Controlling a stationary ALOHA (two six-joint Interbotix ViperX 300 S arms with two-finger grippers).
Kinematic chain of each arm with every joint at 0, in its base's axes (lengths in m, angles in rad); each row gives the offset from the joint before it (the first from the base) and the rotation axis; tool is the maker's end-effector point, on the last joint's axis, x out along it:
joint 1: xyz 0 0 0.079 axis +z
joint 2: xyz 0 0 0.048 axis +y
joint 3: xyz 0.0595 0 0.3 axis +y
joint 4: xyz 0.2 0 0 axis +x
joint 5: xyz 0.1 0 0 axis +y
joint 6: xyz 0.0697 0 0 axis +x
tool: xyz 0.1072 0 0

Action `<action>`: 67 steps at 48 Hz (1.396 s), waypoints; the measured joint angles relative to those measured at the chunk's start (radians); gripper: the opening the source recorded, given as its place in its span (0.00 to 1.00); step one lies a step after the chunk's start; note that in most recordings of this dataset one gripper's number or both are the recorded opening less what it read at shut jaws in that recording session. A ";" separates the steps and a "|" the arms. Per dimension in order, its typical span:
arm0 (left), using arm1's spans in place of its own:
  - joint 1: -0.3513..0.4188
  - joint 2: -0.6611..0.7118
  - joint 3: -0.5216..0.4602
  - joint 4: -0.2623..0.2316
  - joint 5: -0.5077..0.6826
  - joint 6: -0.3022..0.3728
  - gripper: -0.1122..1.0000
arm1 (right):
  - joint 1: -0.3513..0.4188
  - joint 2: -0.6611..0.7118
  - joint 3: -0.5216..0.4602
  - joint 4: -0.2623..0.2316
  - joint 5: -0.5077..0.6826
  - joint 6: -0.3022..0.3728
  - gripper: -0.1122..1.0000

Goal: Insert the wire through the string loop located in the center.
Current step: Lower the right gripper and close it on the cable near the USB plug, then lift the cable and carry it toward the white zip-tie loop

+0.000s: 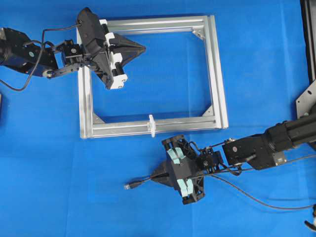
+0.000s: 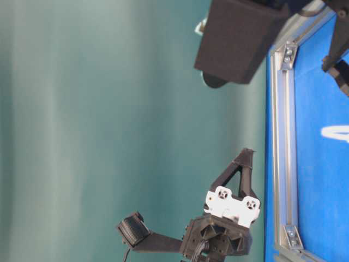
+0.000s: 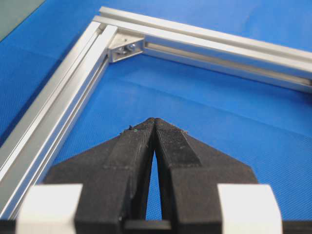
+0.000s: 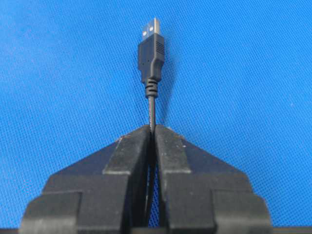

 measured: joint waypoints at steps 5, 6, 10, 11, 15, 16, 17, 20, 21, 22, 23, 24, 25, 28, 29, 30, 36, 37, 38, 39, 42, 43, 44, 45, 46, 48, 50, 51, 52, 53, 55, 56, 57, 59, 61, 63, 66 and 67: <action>0.000 0.000 0.000 0.000 0.000 0.000 0.10 | 0.000 0.000 0.000 0.000 0.000 0.000 0.08; 0.000 0.000 0.000 0.000 -0.002 0.000 0.10 | 0.000 0.000 0.000 0.000 0.000 0.002 0.08; 0.000 0.000 -0.002 0.000 0.000 0.002 0.10 | 0.000 0.000 0.000 0.000 0.000 0.000 0.08; 0.000 0.000 -0.002 0.000 0.000 0.000 0.10 | 0.000 0.000 0.000 0.000 0.000 0.000 0.08; 0.000 0.000 0.000 0.000 0.000 0.000 0.10 | 0.000 0.000 0.000 0.000 0.000 0.000 0.08; 0.000 0.000 0.000 0.000 0.000 0.000 0.10 | 0.000 0.000 0.000 0.000 0.000 0.000 0.08; 0.000 0.000 0.000 0.000 0.000 0.002 0.10 | 0.000 0.000 0.000 0.000 0.000 0.000 0.08; 0.000 0.000 0.000 0.000 0.000 0.000 0.10 | 0.000 0.000 0.000 0.000 0.000 0.002 0.08; 0.000 -0.002 -0.002 0.000 0.000 0.000 0.10 | 0.000 0.000 0.000 0.000 0.000 0.002 0.08; 0.000 0.000 -0.002 0.000 0.000 0.000 0.10 | 0.000 0.000 0.000 0.002 0.000 0.003 0.08; 0.000 0.000 -0.002 0.000 -0.002 0.000 0.10 | 0.000 0.000 -0.002 0.002 0.000 0.003 0.08; 0.000 0.000 0.000 0.000 0.000 0.000 0.10 | 0.000 0.000 0.000 0.002 0.000 0.005 0.08; 0.000 0.000 -0.002 0.000 0.000 -0.002 0.10 | 0.000 0.000 0.000 0.002 0.002 0.006 0.08; 0.000 -0.002 0.000 0.000 0.000 -0.002 0.10 | 0.000 -0.003 0.000 0.002 0.003 0.005 0.08; 0.000 -0.002 -0.002 0.000 0.000 -0.002 0.10 | 0.000 -0.005 0.000 0.002 0.005 0.005 0.08; 0.000 0.000 -0.002 0.000 0.000 -0.002 0.10 | 0.000 -0.006 0.000 0.002 0.008 0.006 0.08; 0.000 0.000 -0.002 0.000 0.000 -0.003 0.10 | 0.002 -0.044 0.002 0.002 0.037 0.006 0.08; -0.002 0.000 -0.002 0.000 0.000 -0.003 0.10 | 0.000 -0.054 0.002 0.002 0.044 0.006 0.08; -0.002 -0.002 0.000 0.000 0.000 -0.003 0.10 | 0.000 -0.063 0.002 0.002 0.054 0.005 0.08; 0.000 0.000 0.000 0.000 0.000 -0.005 0.10 | 0.002 -0.072 0.002 0.002 0.064 0.005 0.08; 0.000 -0.002 -0.002 0.000 0.000 -0.005 0.10 | 0.000 -0.103 0.002 0.002 0.092 0.005 0.08; 0.000 -0.002 0.000 0.000 0.000 -0.005 0.10 | 0.000 -0.115 0.002 0.002 0.106 0.006 0.08; 0.000 0.000 -0.002 0.000 0.000 -0.005 0.10 | 0.000 -0.124 0.002 0.002 0.115 0.005 0.08; 0.000 0.000 -0.002 0.000 0.000 -0.005 0.10 | 0.002 -0.133 0.002 0.002 0.124 0.005 0.08; 0.000 0.000 0.000 0.000 0.000 -0.006 0.10 | 0.002 -0.143 0.002 0.002 0.133 0.005 0.08; 0.000 0.000 0.000 0.000 0.000 -0.006 0.10 | 0.000 -0.158 0.002 0.002 0.152 0.006 0.08; 0.000 -0.002 0.000 0.000 0.000 -0.006 0.10 | 0.000 -0.173 0.002 0.002 0.170 0.006 0.08; 0.000 -0.002 0.000 0.000 0.000 -0.008 0.10 | 0.000 -0.181 0.002 0.002 0.178 0.005 0.08; 0.000 -0.002 0.000 0.000 -0.002 -0.006 0.10 | 0.000 -0.186 0.002 0.002 0.184 0.006 0.08; 0.000 0.000 0.000 0.000 0.000 -0.008 0.10 | 0.000 -0.192 0.002 0.002 0.189 0.005 0.08; 0.000 0.000 0.000 0.000 0.000 -0.008 0.10 | 0.000 -0.202 0.002 0.002 0.199 0.006 0.08; 0.000 0.000 0.000 0.000 0.000 -0.006 0.10 | 0.002 -0.206 0.002 0.002 0.201 0.006 0.08; 0.000 0.000 0.000 0.000 0.000 -0.008 0.10 | 0.000 -0.210 0.002 0.002 0.201 0.006 0.08; 0.000 0.000 0.000 0.000 0.000 -0.008 0.10 | 0.000 -0.215 0.002 0.002 0.206 0.006 0.08; 0.000 0.000 0.000 0.000 0.000 -0.008 0.10 | 0.000 -0.218 0.003 0.002 0.206 0.006 0.08; 0.000 -0.002 0.000 0.000 0.000 -0.008 0.10 | 0.002 -0.218 0.002 0.002 0.207 0.005 0.08; 0.000 0.000 0.000 0.000 0.000 -0.008 0.10 | 0.000 -0.218 0.002 0.002 0.207 0.006 0.08; 0.000 0.000 0.000 -0.002 0.000 -0.008 0.10 | 0.002 -0.218 0.002 0.002 0.207 0.006 0.08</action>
